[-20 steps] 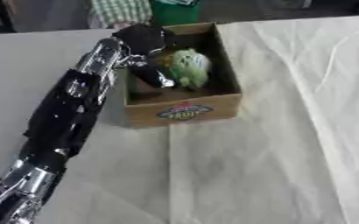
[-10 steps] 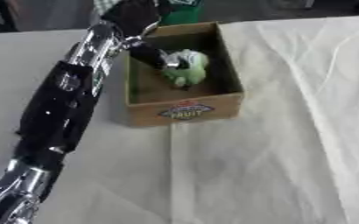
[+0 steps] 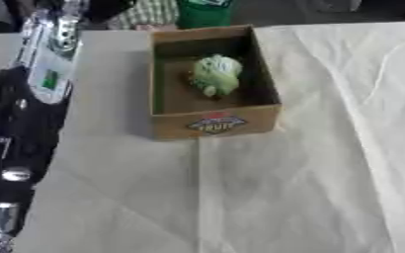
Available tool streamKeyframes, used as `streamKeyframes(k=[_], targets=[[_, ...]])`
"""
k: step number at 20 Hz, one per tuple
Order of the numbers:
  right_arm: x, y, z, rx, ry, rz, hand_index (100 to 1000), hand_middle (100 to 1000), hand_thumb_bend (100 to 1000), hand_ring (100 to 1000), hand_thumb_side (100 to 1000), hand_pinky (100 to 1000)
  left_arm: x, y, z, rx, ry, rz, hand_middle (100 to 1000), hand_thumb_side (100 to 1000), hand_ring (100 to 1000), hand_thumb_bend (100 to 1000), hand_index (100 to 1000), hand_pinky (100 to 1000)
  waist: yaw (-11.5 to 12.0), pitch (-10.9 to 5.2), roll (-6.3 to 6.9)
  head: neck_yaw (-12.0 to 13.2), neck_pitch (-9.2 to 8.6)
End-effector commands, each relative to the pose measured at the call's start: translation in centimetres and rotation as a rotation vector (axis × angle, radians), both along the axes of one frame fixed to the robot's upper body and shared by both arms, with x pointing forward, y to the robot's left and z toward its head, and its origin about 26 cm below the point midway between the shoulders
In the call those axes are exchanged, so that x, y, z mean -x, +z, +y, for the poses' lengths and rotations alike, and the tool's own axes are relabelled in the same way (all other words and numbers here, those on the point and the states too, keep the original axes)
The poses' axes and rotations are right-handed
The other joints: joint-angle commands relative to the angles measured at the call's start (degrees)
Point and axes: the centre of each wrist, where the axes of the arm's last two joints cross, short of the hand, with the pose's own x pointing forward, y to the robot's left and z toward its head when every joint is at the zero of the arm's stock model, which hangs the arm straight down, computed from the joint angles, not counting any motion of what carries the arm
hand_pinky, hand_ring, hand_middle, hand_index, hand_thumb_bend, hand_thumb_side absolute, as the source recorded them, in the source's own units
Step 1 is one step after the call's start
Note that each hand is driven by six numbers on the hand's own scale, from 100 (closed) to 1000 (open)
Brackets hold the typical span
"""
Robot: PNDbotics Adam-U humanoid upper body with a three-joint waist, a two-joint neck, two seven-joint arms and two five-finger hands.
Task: Pick up objects on the table and place them in the box.
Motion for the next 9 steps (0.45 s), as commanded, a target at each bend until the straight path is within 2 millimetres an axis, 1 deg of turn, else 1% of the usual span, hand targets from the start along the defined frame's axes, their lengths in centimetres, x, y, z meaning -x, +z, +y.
streamKeyframes(k=[1, 3, 5, 9], targets=[[0.5, 1.0, -0.6, 0.032, -0.035, -0.033, 875, 735, 100, 714, 510, 831, 2.4, 2.1, 2.6, 0.155, -0.059, -0.066, 639, 806, 709, 200, 849, 714, 0.5, -1.24, -0.3, -1.2, 0.45], [0.5, 0.9, -0.7, 0.031, -0.044, -0.031, 875, 735, 100, 714, 508, 831, 3.6, 2.1, 3.9, 0.232, -0.085, -0.072, 600, 765, 684, 146, 812, 707, 1.1, -1.25, -0.38, -1.8, 0.5], [0.6, 0.8, -0.7, 0.028, -0.05, -0.031, 876, 736, 100, 715, 506, 832, 4.8, 1.8, 5.1, 0.32, -0.123, -0.077, 573, 732, 654, 119, 790, 699, 1.5, -1.17, -0.42, -2.1, 0.43], [0.6, 0.9, -0.8, 0.029, -0.057, -0.036, 875, 736, 100, 714, 509, 831, 7.2, 1.0, 7.3, 0.463, -0.172, -0.116, 566, 698, 639, 100, 771, 696, 2.0, -0.92, -0.44, -2.8, 0.41]])
